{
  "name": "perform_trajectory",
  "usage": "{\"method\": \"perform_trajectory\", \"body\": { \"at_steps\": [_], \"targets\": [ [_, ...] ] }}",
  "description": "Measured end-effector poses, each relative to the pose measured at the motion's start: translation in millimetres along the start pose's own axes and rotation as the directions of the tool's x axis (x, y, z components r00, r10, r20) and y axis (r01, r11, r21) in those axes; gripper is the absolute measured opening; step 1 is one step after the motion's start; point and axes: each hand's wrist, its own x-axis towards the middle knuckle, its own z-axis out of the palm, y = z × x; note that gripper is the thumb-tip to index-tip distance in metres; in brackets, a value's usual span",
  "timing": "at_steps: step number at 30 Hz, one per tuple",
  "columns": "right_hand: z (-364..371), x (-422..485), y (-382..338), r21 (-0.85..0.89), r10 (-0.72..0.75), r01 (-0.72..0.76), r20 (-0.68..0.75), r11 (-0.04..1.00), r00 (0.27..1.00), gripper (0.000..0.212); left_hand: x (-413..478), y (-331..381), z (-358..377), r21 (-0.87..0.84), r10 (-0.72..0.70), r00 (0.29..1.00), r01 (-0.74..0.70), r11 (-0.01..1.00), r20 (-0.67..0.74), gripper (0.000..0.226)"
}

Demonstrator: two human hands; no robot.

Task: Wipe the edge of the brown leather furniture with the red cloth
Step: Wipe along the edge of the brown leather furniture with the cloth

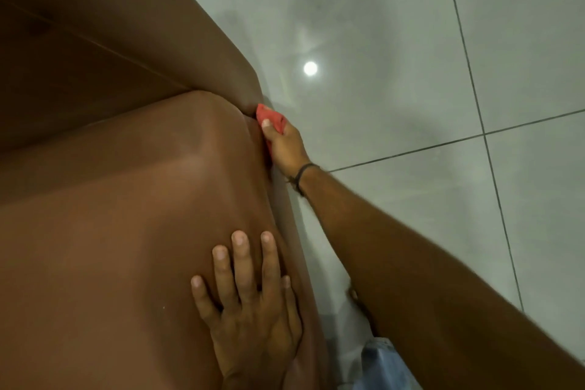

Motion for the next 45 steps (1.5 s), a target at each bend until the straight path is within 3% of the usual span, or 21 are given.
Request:
{"method": "perform_trajectory", "body": {
  "at_steps": [3,5,7,10,12,15,22,27,30,34,41,45],
  "targets": [
    [-13.7,5.6,-1.2,-0.093,0.281,-0.283,-0.037,0.955,0.959,0.051,-0.4,0.0,0.0,0.004,0.011,1.000,-0.011,1.000,-0.005,0.072],
    [-19.3,1.3,0.5,-0.121,0.357,-0.357,-0.029,0.926,0.934,0.051,0.0,-0.5,0.2,0.000,0.011,1.000,-0.011,1.000,-0.003,0.073],
    [-19.6,-10.8,-1.3,-0.142,0.303,-0.299,0.008,0.944,0.953,0.052,-0.4,0.2,0.5,-0.006,0.006,1.000,-0.006,1.000,-0.003,0.072],
    [-17.3,-26.7,-6.7,-0.105,0.056,-0.045,0.102,0.993,0.993,0.055,-1.3,-0.6,1.6,0.003,0.010,1.000,-0.010,1.000,-0.010,0.071],
    [-13.2,-32.4,-12.8,-0.044,-0.106,0.116,0.190,0.992,0.976,0.053,-1.2,-1.6,1.8,0.009,0.008,1.000,-0.008,1.000,-0.007,0.071],
    [-5.6,-49.1,-2.3,0.075,-0.215,0.203,0.205,0.976,0.955,0.054,-1.1,-1.1,-0.2,0.000,-0.006,1.000,0.006,1.000,-0.005,0.071],
    [-25.1,-129.1,107.7,0.043,-0.111,0.106,0.171,0.993,0.979,0.063,-0.2,-1.3,-1.4,0.022,-0.005,1.000,0.005,1.000,0.025,0.067],
    [-17.0,-82.0,61.9,-0.020,-0.189,0.193,0.125,0.981,0.974,0.070,0.0,-0.5,-2.6,0.036,-0.022,0.999,0.021,0.999,0.034,0.069],
    [-2.4,-41.0,26.9,-0.111,-0.289,0.302,0.121,0.947,0.950,0.056,0.6,0.1,-3.5,0.040,-0.018,0.999,0.016,0.999,0.046,0.071],
    [-11.0,-65.9,57.4,-0.097,-0.326,0.348,0.189,0.932,0.926,0.056,0.2,0.2,-6.7,0.046,-0.020,0.999,0.018,0.999,0.050,0.072],
    [-42.9,-171.8,150.3,-0.091,-0.167,0.192,0.226,0.977,0.960,0.057,3.6,1.3,-17.8,0.054,-0.025,0.994,0.019,0.998,0.109,0.070],
    [-37.9,-145.4,128.7,-0.011,-0.041,0.042,0.092,0.999,0.995,0.054,6.9,-0.4,-35.2,0.010,-0.034,0.984,0.033,0.999,0.175,0.071]
  ]
}}
